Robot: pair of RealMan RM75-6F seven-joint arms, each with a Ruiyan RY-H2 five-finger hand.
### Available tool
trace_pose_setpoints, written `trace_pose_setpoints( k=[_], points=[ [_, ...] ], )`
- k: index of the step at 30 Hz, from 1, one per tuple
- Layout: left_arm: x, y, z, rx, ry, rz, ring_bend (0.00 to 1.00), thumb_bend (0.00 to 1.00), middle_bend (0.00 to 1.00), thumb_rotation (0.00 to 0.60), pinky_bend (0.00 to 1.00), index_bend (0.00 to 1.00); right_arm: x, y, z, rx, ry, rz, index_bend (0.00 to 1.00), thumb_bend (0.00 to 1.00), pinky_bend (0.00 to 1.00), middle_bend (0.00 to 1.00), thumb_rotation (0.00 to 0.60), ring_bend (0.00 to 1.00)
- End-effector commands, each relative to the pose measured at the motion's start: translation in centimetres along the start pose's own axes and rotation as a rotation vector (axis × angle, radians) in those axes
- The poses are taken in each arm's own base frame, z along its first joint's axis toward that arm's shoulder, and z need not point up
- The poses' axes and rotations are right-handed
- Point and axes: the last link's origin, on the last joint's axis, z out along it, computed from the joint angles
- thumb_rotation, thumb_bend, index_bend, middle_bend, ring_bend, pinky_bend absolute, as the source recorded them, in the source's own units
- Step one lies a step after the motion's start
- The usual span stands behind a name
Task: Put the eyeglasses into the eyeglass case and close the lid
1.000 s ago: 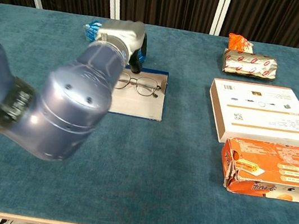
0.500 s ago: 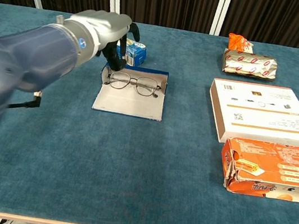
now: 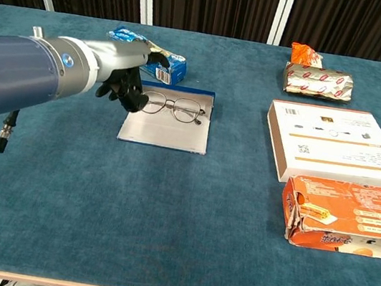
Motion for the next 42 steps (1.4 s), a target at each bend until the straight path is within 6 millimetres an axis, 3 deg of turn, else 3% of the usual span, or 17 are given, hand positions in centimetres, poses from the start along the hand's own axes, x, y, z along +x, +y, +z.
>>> trace_pose_setpoints(
  k=[1,15,42],
  points=[
    [-0.6,-0.3,0.4,0.005,-0.039,-0.001,0.75,0.56,0.81,0.6,0.78,0.0,0.0,0.0,0.0,-0.001,0.0,0.0,0.08,0.23,0.16,0.04,0.6,0.12],
    [-2.5,0.1,1.9,0.017,-0.082,-0.016,0.75,0.56,0.81,0.6,0.78,0.0,0.0,0.0,0.0,-0.003,-0.003,0.0,0.08,0.23,0.16,0.04,0.6,0.12],
    [-4.0,0.2,3.8,0.055,-0.072,0.035,0.75,0.56,0.81,0.6,0.78,0.0,0.0,0.1,0.0,-0.007,-0.001,0.0,0.08,0.24,0.16,0.04,0.6,0.12]
  ],
)
